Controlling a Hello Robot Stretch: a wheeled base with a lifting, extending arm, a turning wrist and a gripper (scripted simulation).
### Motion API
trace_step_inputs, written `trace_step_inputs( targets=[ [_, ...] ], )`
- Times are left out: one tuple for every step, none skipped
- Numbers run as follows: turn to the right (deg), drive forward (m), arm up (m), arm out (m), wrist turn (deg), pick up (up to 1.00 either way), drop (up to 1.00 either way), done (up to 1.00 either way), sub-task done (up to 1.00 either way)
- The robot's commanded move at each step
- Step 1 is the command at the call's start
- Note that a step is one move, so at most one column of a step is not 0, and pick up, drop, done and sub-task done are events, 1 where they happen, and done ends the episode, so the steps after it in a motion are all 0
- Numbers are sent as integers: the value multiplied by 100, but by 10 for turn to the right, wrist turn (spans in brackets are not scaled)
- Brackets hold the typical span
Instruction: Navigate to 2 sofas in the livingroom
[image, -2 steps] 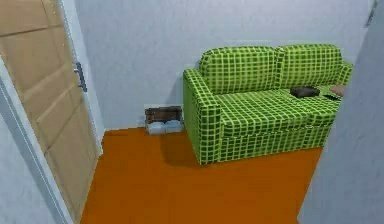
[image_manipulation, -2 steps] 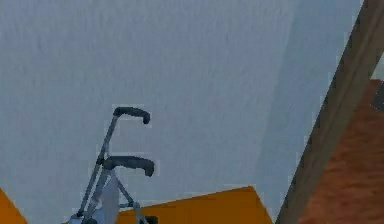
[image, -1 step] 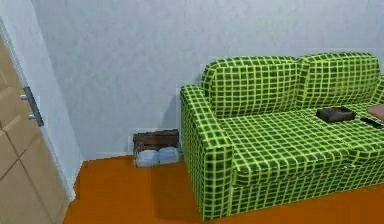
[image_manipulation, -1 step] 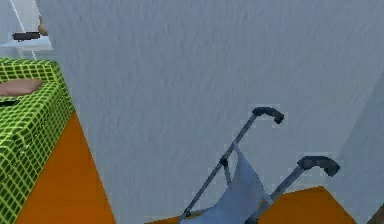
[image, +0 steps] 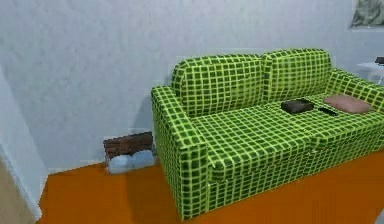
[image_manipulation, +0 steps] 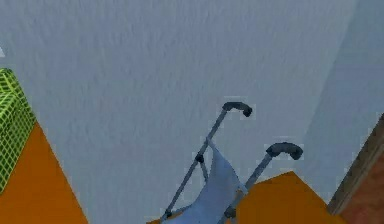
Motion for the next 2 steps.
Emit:
trace_step_inputs(
  targets=[
    [0, 30, 0, 0, 0, 0, 0, 0, 0],
    [270, 0, 0, 0, 0, 0, 0, 0, 0]
  ],
)
